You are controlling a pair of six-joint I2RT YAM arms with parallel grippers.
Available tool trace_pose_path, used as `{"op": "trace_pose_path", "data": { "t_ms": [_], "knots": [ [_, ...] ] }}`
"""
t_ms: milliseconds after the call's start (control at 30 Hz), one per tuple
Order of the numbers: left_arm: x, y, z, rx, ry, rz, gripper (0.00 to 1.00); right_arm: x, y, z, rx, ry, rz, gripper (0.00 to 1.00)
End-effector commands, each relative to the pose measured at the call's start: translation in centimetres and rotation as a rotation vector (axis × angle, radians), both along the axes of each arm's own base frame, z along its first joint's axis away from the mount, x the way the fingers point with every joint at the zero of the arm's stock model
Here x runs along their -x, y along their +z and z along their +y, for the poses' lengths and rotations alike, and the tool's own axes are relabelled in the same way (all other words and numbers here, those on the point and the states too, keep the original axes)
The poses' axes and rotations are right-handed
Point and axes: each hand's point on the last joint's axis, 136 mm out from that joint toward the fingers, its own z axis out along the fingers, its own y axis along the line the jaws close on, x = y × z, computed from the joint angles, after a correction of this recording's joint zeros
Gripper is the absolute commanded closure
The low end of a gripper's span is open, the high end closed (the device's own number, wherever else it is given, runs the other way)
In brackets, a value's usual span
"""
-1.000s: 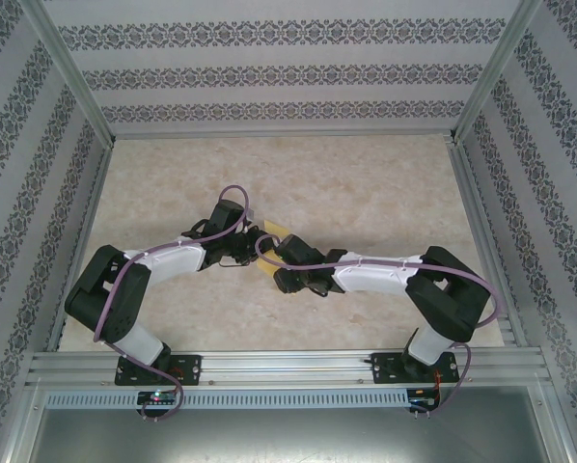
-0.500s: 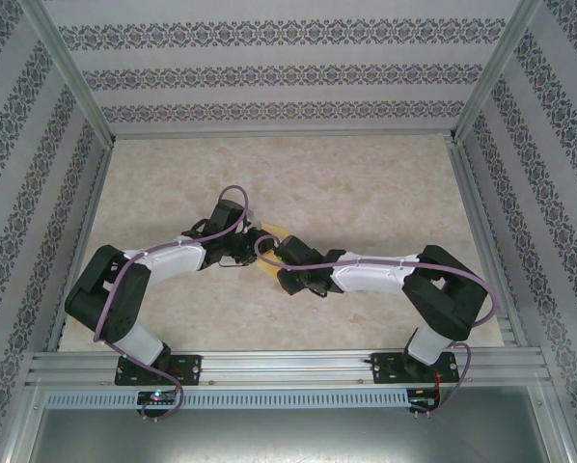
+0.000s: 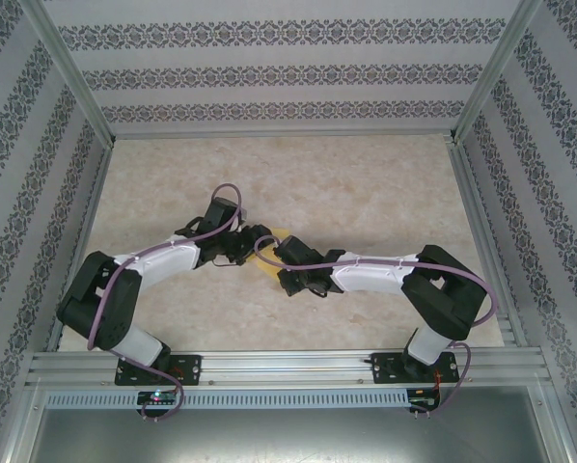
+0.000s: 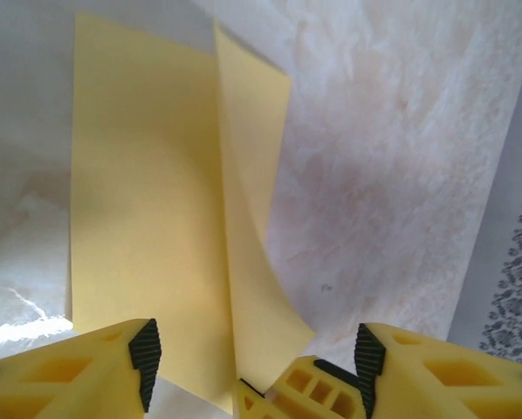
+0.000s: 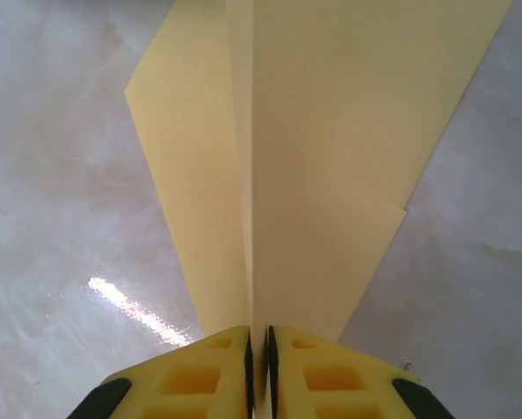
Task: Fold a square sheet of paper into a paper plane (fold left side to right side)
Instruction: Fourth fold the wing at the center of the table.
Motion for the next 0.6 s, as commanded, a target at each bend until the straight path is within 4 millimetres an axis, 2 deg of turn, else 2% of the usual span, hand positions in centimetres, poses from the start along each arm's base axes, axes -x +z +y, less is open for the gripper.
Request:
{"op": "trace_pose_path", "data": {
  "t_ms": [0, 167, 300, 433, 567],
  "knots": [
    [-0.2, 0.7, 1.6, -0.003, 0.026, -0.009, 0.33, 1.0, -1.0, -0.1, 0.021, 0.025, 0.024, 0.87],
    [-0.7, 0.9, 3.6, -0.008, 0.058, -0.012, 0.31, 1.1, -0.8, 0.1, 0.008, 0.028, 0.028, 0.88],
    [-0.1, 1.1, 4.8, -0.035, 0.061, -0.024, 0.33, 1.4, -0.3, 0.8, -0.046, 0.039, 0.046, 0.89],
    [1.1, 0.8, 4.3, 0.014, 0.038, -0.019, 0.36, 1.6, -0.2, 1.3, -0.102, 0.041, 0.083, 0.89],
    [2.5, -0.3, 3.2, 0.06, 0.024, 0.001, 0.42, 1.7, -0.8, 0.9, -0.13, 0.017, 0.117, 0.9]
  ]
}}
